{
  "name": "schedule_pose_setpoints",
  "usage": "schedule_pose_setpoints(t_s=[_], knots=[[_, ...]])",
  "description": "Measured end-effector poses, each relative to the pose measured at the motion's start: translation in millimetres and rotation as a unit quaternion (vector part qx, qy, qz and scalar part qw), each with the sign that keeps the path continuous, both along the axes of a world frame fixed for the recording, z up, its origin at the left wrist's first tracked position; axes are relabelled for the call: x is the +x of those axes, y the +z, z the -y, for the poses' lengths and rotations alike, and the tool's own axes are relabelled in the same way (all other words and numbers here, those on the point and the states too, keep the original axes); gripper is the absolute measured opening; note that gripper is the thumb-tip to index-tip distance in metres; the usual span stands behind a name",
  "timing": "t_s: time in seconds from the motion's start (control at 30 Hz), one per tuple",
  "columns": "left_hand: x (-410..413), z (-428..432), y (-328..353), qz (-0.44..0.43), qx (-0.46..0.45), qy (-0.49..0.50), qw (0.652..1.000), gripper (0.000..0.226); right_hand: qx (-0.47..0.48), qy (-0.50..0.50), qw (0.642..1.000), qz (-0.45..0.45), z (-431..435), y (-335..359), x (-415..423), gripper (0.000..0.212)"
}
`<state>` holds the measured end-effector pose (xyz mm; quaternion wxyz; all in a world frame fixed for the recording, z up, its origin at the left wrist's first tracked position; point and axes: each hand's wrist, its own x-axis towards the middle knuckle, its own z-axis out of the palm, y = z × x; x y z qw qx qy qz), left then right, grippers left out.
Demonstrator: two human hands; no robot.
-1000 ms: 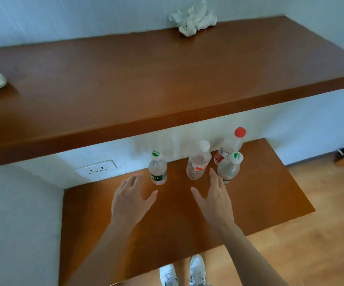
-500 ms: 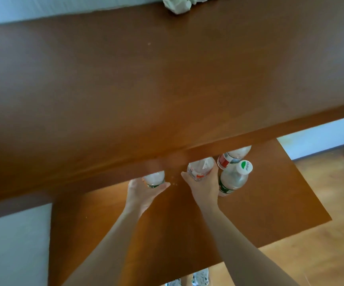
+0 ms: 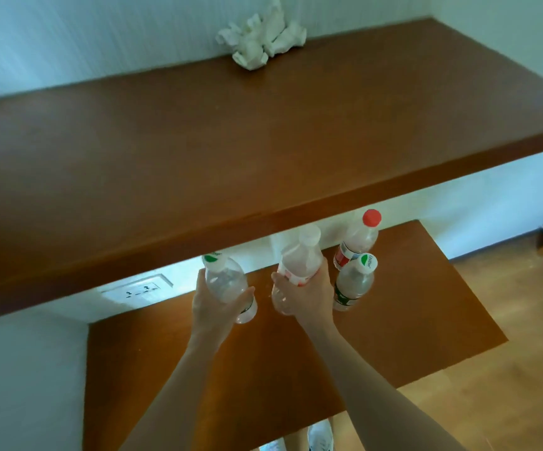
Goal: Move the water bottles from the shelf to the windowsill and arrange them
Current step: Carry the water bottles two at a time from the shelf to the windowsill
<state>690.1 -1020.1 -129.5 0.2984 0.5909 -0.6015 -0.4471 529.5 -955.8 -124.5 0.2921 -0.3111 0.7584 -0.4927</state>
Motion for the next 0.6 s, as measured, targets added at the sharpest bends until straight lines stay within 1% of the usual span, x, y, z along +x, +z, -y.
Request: schedule_pose_setpoints(t_s=[0.1,0.17,0.3,0.37,0.47,0.53,0.6], knots=[[-1.8,-12.5,23.0,0.001,-0.036,-0.023,0.999,0.067,-0.051,0.002,0.999,0.016,-18.7,26.4,4.1,0.062],[-4.1,-23.6,39.5,-0.018,-0.057,-0.022,0.998,0.065,-0.076,0.007,0.997,0.021,-30.4,42.4,2.8,0.060],[-5.9,-47.2,67.7,-0.068,-0.085,-0.018,0.994,0.063,-0.112,0.013,0.993,0.036,-51.0,66.7,0.1,0.068],[-1.4,-54.6,73.3,-0.088,-0.096,-0.024,0.991,0.059,-0.116,0.024,0.992,0.040,-57.6,73.0,2.2,0.070],[9.8,-61.1,80.6,-0.099,-0.103,-0.025,0.989,0.057,-0.119,0.040,0.991,0.041,-60.0,75.5,11.3,0.067],[21.3,-63.4,82.4,-0.100,-0.099,-0.010,0.990,0.056,-0.126,0.050,0.990,0.038,-57.3,71.8,20.9,0.065],[37.3,-65.0,82.6,-0.098,-0.097,0.016,0.990,0.061,-0.124,0.069,0.989,0.032,-52.2,69.9,34.0,0.068]])
